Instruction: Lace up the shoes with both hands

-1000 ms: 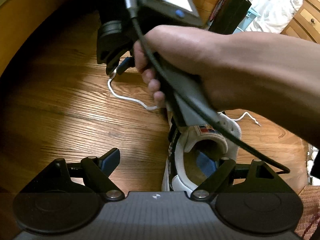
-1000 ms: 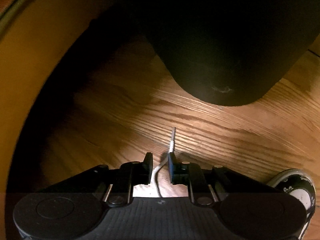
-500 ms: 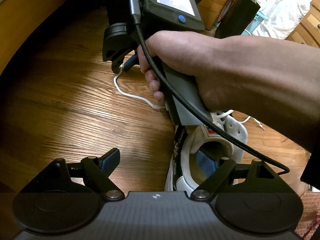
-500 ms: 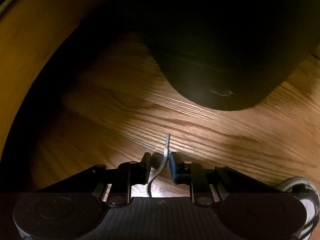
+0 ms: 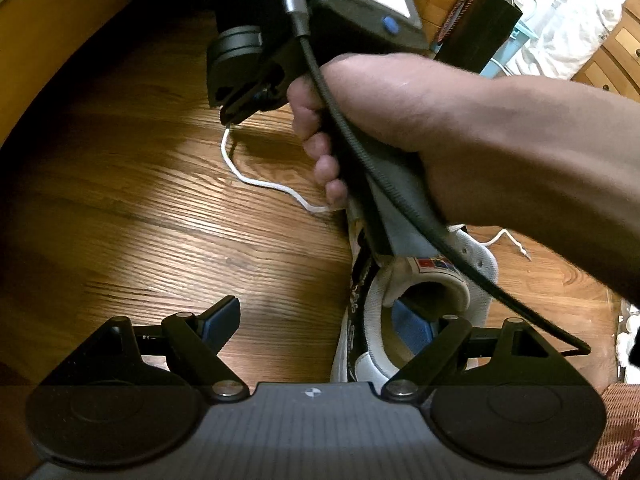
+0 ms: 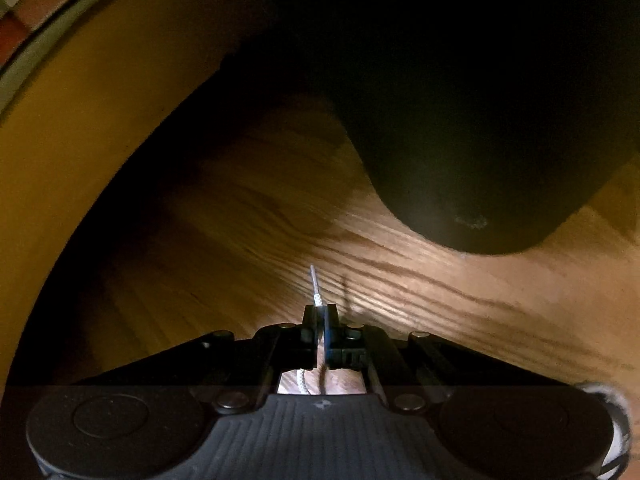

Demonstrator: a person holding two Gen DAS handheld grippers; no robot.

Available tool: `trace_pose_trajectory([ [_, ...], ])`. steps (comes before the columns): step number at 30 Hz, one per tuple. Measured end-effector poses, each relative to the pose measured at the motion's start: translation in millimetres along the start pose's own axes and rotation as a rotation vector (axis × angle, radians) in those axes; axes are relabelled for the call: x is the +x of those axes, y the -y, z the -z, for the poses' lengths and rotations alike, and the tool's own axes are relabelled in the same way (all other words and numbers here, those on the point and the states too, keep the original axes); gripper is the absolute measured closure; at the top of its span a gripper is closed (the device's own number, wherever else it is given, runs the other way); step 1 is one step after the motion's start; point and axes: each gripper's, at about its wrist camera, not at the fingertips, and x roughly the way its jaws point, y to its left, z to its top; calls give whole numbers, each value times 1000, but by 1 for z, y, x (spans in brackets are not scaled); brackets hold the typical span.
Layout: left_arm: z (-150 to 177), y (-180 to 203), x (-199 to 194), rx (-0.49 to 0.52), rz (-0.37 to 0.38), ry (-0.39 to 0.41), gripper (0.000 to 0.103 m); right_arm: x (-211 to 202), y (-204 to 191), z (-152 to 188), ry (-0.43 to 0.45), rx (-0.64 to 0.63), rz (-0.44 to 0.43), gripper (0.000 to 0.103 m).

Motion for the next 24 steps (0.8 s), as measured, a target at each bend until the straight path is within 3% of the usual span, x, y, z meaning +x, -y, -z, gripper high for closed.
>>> trace_pose_trajectory([
  [8, 0, 2, 1, 6, -7, 2, 17, -43, 3, 0, 35, -27, -58, 102],
  [10, 1, 3, 2, 14, -11, 1, 17, -43, 7, -2, 16, -24, -43, 96],
  [13, 2, 4, 2, 21, -12, -3, 17, -25, 14, -2, -19, 49, -3, 90],
  [19, 3, 4, 1, 18, -9, -9, 17, 8, 16, 4, -99, 165, -5, 89],
  [24, 2, 4, 2, 9, -7, -8, 17, 22, 8, 4, -139, 152, 14, 89],
])
